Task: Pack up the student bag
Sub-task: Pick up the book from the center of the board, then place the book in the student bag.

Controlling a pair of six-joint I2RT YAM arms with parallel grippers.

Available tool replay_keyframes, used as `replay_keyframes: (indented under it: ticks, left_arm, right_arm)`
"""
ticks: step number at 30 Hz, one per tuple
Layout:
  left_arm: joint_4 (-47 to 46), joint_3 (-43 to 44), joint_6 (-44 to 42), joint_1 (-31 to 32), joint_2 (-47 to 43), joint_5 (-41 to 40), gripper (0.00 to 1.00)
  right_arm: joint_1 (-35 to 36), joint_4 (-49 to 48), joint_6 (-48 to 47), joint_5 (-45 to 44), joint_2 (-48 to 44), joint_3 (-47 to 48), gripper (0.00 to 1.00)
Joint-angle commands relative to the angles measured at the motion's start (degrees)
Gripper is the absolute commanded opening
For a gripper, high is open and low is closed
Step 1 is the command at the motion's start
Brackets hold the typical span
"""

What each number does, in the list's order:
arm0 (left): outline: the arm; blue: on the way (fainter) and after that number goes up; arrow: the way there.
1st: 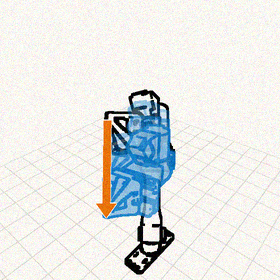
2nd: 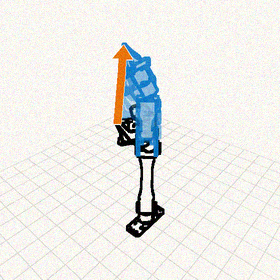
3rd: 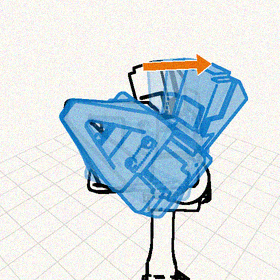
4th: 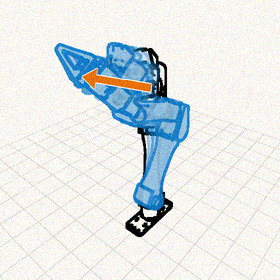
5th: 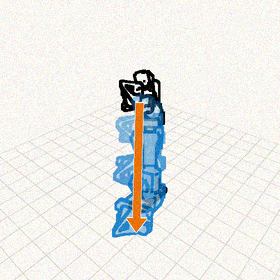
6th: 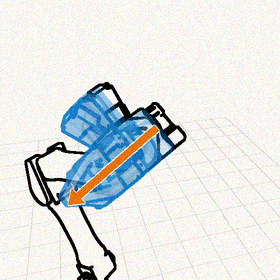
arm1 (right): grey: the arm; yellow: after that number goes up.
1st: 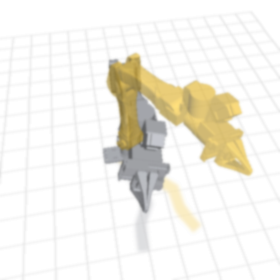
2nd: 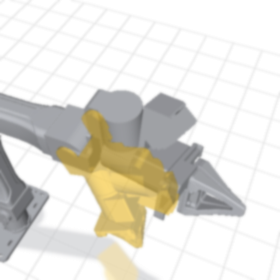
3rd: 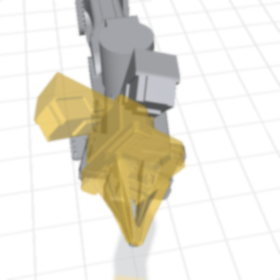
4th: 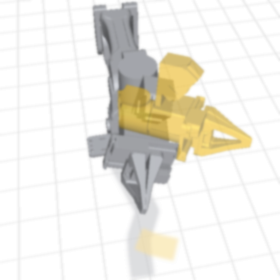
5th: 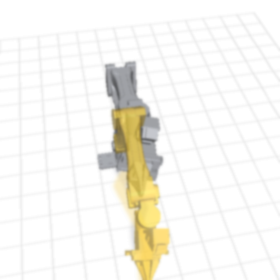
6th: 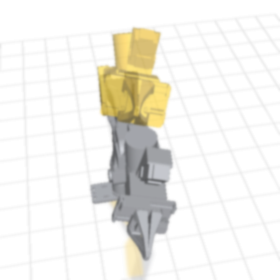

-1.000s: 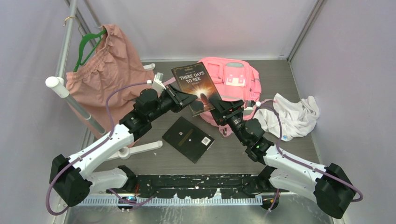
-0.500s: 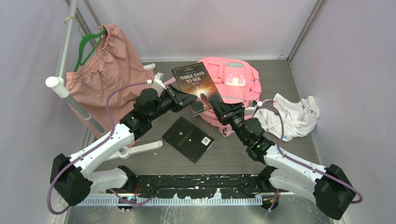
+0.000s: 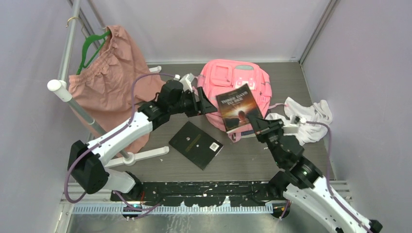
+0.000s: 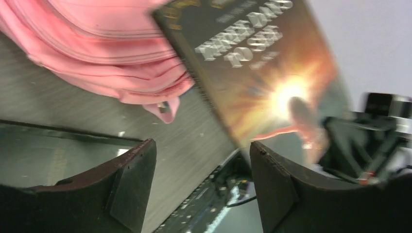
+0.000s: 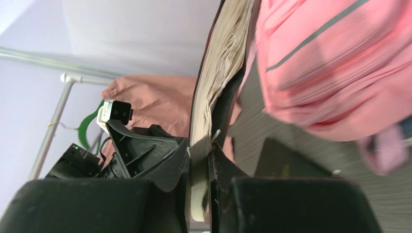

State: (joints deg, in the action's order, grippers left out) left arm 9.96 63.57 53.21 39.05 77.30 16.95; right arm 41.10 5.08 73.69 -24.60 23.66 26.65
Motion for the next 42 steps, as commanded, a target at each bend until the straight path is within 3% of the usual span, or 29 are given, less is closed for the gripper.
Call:
replay_keyframes:
  ticks: [1, 7, 13, 27, 38, 42]
  left_arm:
    - [16.34, 9.47, -24.57, 2.55, 5.36, -3.60, 0.73]
    - [22.89, 17.69, -50.27, 11.19, 16.12, -14.88, 0.75]
    - [22.74, 21.60, -67.78, 18.45, 24.85, -25.93, 0.74]
    - [15.85, 24.78, -71.45, 18.77, 31.80, -34.96, 0.67]
    - [17.05, 29.78, -71.33, 16.09, 36.11, -31.53, 0.62]
    - [16.51, 29.86, -70.39, 15.97, 35.82, -31.19, 0.50]
  right_arm:
    - [-0.23, 28.87, -9.82, -14.91, -10.00, 12.82, 0.01]
    - [-0.07, 47.52, -15.11, -24.89, -14.15, 25.88, 0.01]
    - [1.11, 54.57, -16.41, -27.98, -16.38, 32.04, 0.01]
    - [5.55, 55.79, -14.17, -31.28, -19.35, 30.87, 0.01]
    - [8.69, 55.64, -13.40, -32.68, -19.04, 30.30, 0.01]
    - [9.05, 55.09, -13.34, -32.48, -18.60, 29.72, 0.01]
